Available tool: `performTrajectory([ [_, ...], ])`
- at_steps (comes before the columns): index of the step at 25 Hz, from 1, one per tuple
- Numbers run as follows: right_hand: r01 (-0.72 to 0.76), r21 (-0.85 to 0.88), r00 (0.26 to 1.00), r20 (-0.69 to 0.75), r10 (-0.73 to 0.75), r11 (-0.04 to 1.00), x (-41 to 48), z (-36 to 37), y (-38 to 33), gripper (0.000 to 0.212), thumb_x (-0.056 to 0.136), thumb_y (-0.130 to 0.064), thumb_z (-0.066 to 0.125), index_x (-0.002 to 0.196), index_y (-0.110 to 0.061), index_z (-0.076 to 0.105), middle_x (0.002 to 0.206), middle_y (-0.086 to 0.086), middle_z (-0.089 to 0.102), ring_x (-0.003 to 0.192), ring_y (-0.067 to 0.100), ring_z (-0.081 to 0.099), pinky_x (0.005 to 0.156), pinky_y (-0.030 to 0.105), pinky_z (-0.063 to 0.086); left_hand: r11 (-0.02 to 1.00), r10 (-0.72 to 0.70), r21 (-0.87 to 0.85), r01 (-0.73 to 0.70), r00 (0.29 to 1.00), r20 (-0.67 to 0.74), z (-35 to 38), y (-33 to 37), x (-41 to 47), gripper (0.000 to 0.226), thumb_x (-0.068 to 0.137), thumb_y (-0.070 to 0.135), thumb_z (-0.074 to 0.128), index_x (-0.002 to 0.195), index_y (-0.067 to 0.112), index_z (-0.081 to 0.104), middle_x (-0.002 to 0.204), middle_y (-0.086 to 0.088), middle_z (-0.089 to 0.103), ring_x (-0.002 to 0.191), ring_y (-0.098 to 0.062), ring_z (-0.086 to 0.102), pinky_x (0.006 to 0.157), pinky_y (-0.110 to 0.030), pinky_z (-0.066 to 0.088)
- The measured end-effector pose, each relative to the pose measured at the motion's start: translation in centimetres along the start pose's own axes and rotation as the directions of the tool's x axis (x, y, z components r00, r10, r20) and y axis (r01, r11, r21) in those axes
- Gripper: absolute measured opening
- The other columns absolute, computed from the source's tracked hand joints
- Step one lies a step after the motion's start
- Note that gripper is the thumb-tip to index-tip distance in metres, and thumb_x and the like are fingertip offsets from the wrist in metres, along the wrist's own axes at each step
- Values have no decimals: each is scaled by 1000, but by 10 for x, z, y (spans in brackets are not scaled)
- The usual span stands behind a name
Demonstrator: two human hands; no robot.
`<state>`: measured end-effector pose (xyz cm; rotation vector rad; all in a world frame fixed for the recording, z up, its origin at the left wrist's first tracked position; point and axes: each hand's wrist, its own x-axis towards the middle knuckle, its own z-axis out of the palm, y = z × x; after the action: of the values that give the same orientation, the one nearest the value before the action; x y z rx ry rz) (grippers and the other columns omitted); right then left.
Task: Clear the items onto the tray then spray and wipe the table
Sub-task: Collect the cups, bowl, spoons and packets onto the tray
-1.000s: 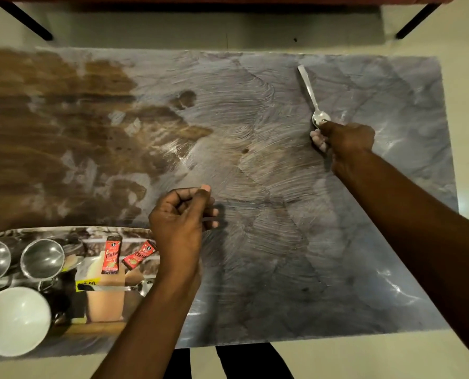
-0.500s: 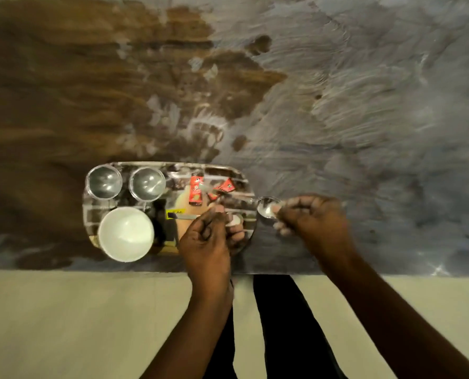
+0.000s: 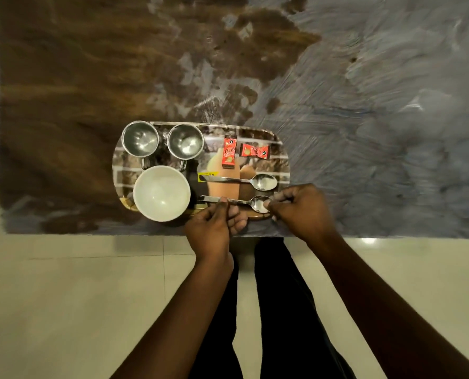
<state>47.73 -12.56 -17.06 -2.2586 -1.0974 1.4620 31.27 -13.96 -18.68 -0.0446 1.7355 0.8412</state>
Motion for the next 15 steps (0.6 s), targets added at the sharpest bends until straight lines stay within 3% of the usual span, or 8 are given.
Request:
performTrajectory([
  [3,64,-92,998,6,-64,994,6,-4,1,10,87,-15,86,78,-19,82,75,-4,79,68,10,74,66,22,56,1000,-16,-5,16,1000,-16,5,-5,2,20,101,16,74,93,-2,76,65,-8,77,52,-19,76,47,-22,59],
  [10,140,-235,988,-28,-150,962,11,0,2,14,82,-18,88,80,-20,74,69,-7,72,64,7,69,68,32,63,999,10,32,-8,998,-69,6,-7,5,19,100,12,75,89,-3,76,63,-10,77,51,-20,76,47,-23,59],
  [15,240,-171,965,-68,-254,956,32,-19,-17,16,85,-27,88,90,-26,73,71,-11,68,60,0,63,60,19,54,999,29,42,-24,994,-108,6,-6,-2,17,94,13,83,88,-2,79,72,-15,80,56,-22,76,51,-24,61],
])
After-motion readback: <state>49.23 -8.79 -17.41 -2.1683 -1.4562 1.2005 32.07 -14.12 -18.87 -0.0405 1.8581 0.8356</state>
